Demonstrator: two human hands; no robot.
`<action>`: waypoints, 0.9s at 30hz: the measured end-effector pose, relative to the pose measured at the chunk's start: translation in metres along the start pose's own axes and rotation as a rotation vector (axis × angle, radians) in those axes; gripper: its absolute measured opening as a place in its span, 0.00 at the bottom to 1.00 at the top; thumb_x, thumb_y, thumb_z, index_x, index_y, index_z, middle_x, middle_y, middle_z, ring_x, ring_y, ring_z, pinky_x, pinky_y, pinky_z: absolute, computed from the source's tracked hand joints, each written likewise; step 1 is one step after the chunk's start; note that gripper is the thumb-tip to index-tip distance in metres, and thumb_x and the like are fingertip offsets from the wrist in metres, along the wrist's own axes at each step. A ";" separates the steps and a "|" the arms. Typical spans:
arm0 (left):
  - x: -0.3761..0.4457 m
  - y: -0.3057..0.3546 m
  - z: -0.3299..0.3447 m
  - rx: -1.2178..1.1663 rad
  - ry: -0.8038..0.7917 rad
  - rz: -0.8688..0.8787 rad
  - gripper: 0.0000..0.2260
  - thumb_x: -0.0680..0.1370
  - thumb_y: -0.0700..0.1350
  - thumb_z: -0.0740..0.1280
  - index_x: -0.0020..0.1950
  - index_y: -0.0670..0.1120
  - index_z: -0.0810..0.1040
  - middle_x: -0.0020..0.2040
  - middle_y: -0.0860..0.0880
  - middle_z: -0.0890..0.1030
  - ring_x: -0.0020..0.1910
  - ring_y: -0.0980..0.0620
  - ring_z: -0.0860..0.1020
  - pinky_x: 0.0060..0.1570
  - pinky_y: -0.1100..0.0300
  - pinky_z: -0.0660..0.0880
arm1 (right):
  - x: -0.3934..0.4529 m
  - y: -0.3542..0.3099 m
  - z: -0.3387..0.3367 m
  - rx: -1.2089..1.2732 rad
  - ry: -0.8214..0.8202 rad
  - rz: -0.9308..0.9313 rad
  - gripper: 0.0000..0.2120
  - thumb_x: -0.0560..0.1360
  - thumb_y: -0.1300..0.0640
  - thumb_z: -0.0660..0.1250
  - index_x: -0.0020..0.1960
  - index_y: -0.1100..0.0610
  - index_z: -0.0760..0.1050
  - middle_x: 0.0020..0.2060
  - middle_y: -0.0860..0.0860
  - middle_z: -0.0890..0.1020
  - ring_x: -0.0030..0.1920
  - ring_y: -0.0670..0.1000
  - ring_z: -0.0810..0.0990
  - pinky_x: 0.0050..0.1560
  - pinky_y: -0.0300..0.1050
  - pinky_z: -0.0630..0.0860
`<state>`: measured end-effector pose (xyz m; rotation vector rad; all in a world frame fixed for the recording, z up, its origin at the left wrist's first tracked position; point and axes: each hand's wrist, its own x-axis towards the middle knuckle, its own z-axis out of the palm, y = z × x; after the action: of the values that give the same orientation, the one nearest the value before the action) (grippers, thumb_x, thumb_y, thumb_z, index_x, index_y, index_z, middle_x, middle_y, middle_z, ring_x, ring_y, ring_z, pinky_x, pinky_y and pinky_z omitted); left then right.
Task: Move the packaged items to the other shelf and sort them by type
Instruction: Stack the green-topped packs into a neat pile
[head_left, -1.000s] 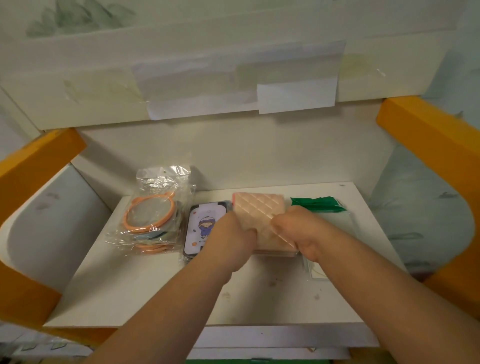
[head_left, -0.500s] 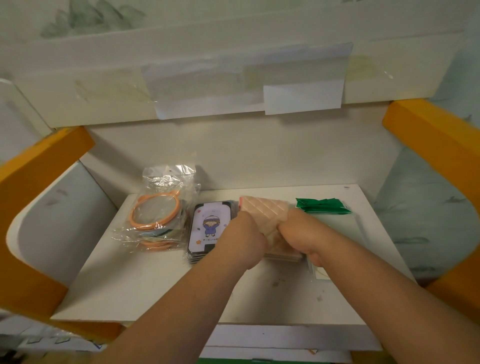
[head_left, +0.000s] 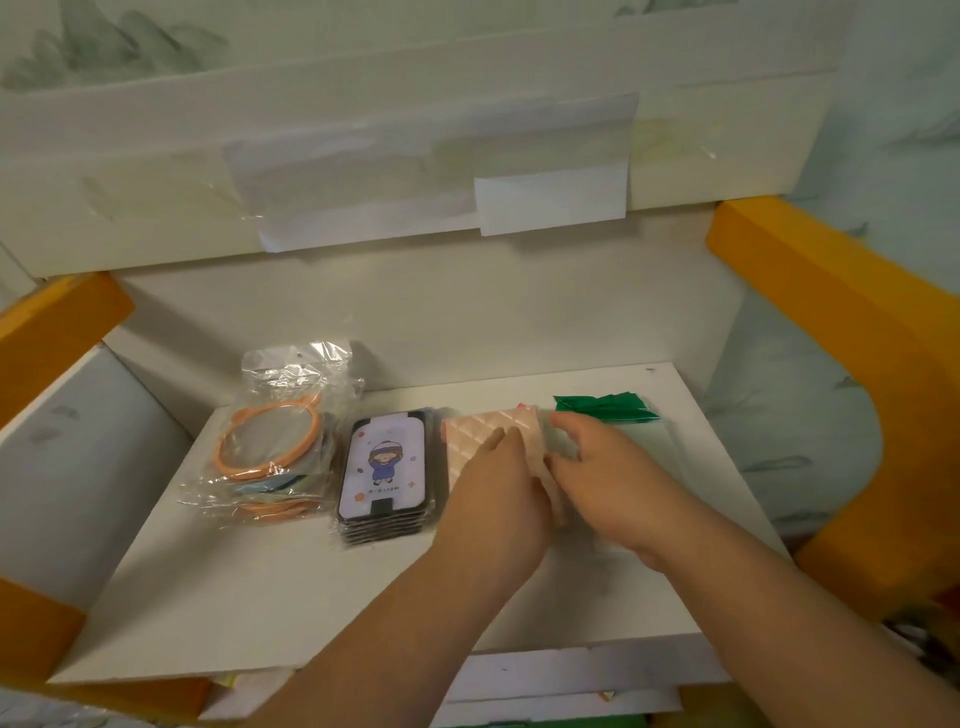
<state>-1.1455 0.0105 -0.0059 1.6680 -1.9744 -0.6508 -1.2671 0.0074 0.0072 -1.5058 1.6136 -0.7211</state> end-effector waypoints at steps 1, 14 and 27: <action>-0.003 0.003 0.005 -0.039 -0.019 0.028 0.19 0.81 0.38 0.60 0.73 0.43 0.69 0.72 0.44 0.71 0.69 0.47 0.71 0.61 0.64 0.67 | -0.004 0.007 -0.007 -0.034 0.072 -0.014 0.23 0.80 0.59 0.60 0.74 0.45 0.66 0.70 0.45 0.72 0.69 0.49 0.71 0.67 0.46 0.69; -0.006 0.041 0.051 -0.333 -0.246 -0.149 0.14 0.75 0.43 0.62 0.60 0.48 0.76 0.58 0.48 0.76 0.53 0.49 0.78 0.53 0.54 0.77 | -0.023 0.081 -0.056 -0.184 0.157 0.286 0.22 0.74 0.47 0.69 0.63 0.55 0.70 0.58 0.53 0.78 0.56 0.55 0.78 0.50 0.49 0.76; 0.005 0.062 0.060 -0.638 -0.345 -0.474 0.28 0.79 0.45 0.64 0.78 0.52 0.60 0.58 0.54 0.69 0.53 0.52 0.73 0.50 0.59 0.68 | -0.012 0.098 -0.057 -0.055 0.214 0.232 0.10 0.79 0.56 0.63 0.59 0.51 0.75 0.52 0.49 0.81 0.50 0.52 0.80 0.47 0.49 0.80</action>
<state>-1.2320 0.0176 -0.0133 1.6664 -1.3221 -1.6358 -1.3682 0.0261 -0.0433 -1.2844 1.9456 -0.7310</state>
